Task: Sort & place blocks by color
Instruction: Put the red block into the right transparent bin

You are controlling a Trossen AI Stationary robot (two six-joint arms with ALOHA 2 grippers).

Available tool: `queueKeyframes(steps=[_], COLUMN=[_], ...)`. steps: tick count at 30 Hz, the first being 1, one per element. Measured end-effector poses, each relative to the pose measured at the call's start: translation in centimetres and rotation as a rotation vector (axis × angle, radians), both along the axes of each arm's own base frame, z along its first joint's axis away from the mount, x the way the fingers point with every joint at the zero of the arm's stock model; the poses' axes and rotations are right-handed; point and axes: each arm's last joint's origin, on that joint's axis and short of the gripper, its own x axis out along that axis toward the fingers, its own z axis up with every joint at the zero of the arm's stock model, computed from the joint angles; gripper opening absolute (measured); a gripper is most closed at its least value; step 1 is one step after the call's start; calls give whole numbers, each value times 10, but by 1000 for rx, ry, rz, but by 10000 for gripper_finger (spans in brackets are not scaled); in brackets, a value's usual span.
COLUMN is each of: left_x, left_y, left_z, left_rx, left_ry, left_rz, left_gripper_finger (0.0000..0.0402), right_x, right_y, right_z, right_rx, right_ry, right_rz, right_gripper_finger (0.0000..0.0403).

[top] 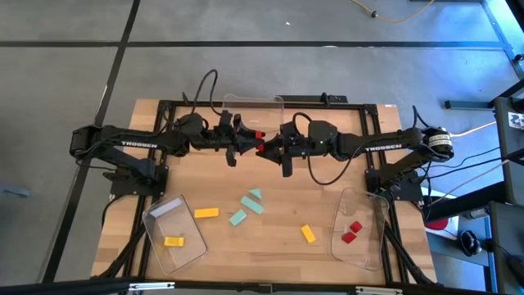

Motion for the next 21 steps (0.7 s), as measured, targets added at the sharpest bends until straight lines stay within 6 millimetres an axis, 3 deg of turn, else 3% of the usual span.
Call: queueKeyframes(steps=[5, 9, 15, 21], left_x=[-2, -15, -51, -94], left_y=[6, 17, 28, 24], left_z=[0, 10, 22, 35], left_rx=[-13, -22, 5, 76], left_ry=[7, -6, 95, 147], left_rz=[-39, -87, -19, 127], left_gripper_finger=[172, 223, 235, 232], right_x=[-3, -18, -57, -101], right_y=[-1, -5, -10, -7], right_z=[2, 10, 32, 42], right_rx=[-8, -44, -124, -159], right_ry=[8, 68, 140, 160], right_rz=[16, 24, 6, -50], right_gripper_finger=[109, 109, 109, 109])
